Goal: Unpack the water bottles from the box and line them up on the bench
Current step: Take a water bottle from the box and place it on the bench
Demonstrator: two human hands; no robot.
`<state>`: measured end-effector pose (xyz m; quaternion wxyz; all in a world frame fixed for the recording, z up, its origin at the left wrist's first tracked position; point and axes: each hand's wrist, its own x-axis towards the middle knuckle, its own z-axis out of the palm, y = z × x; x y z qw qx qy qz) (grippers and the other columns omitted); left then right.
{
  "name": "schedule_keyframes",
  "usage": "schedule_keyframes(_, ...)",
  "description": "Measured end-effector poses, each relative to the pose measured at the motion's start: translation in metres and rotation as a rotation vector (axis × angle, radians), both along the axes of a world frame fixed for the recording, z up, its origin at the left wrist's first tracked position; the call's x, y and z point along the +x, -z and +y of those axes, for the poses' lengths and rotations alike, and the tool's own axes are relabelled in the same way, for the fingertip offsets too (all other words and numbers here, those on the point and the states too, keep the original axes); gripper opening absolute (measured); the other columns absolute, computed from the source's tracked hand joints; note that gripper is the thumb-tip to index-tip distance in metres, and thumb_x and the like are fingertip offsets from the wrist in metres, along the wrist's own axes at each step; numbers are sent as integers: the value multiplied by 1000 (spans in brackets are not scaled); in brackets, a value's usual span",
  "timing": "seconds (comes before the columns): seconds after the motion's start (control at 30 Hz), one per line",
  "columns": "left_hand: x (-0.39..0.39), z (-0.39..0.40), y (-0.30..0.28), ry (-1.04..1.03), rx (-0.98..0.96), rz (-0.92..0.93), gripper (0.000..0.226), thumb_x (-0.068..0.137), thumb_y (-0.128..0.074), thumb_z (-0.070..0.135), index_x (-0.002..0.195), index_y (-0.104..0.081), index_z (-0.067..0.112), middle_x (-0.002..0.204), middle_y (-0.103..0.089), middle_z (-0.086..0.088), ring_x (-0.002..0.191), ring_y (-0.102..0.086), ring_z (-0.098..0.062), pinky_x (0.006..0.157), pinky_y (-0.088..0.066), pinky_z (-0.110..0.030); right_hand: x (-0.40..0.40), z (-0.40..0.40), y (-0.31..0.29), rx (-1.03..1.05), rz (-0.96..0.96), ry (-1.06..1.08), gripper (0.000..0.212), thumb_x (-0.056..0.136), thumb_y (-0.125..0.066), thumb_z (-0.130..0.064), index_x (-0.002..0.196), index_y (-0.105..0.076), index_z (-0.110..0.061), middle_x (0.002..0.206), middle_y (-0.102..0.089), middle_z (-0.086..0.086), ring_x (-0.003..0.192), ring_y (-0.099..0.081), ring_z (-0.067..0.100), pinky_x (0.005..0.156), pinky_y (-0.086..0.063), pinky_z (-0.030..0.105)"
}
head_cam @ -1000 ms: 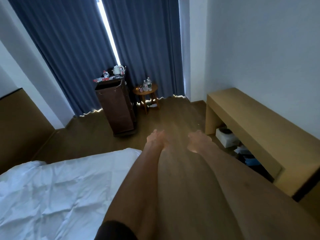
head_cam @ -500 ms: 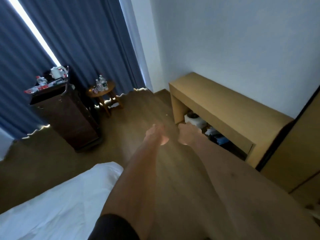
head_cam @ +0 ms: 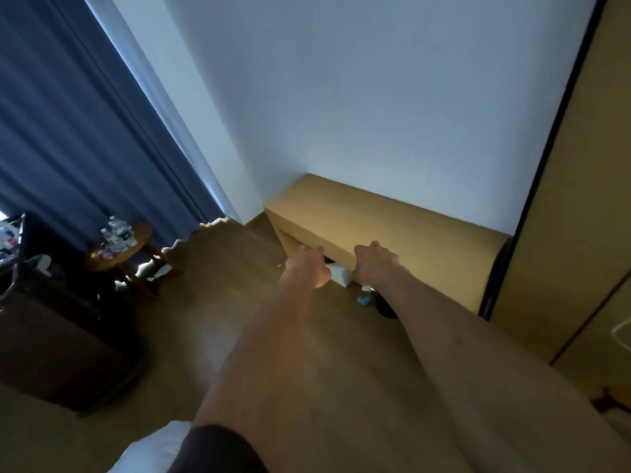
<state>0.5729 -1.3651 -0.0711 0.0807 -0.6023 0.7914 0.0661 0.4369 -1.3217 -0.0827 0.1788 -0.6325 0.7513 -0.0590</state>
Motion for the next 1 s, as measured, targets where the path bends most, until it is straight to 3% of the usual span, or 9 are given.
schedule_keyframes(0.2,-126,-26,1,211,33,-108,47,94,-55,27,138,-42,18,129,-45,-12,112,-53,-30,88,-49,-38,-110,0,3,34,26,253,41,90,-54,-20,130,-51,-16,127,-48,13,112,-54,30,89,-50,40)
schedule_keyframes(0.37,-247,-17,16,486,65,-82,49,94,-53,27,141,-42,18,134,-45,-10,116,-53,-29,89,-47,-37,-206,42,20,123,30,529,39,89,-50,-16,128,-51,-15,125,-48,11,108,-55,28,76,-48,36)
schedule_keyframes(0.53,-356,16,40,807,119,-30,39,93,-53,32,130,-53,19,129,-52,-10,115,-54,-27,88,-47,-33,-282,99,26,156,-6,788,41,91,-49,-21,132,-48,-15,130,-48,12,115,-54,31,89,-50,40)
schedule_keyframes(0.67,-425,52,58,1024,114,-31,39,93,-54,29,131,-52,20,128,-56,-9,114,-56,-28,84,-46,-35,-315,152,37,128,-4,1020,40,92,-48,-20,131,-48,-15,128,-51,13,113,-56,31,93,-51,42)
schedule_keyframes(0.87,-489,122,93,1282,137,-9,29,94,-56,28,122,-56,18,117,-62,-8,98,-59,-24,74,-45,-33,-333,237,58,159,-19,1303,34,91,-55,-23,124,-53,-18,113,-56,9,96,-61,27,74,-51,34)
schedule_keyframes(1.0,-500,187,129,1390,227,-73,39,95,-53,22,133,-51,16,127,-57,-12,112,-56,-28,87,-45,-38,-328,299,82,207,-76,1444,32,90,-58,-24,122,-56,-17,108,-58,9,93,-64,26,72,-55,35)
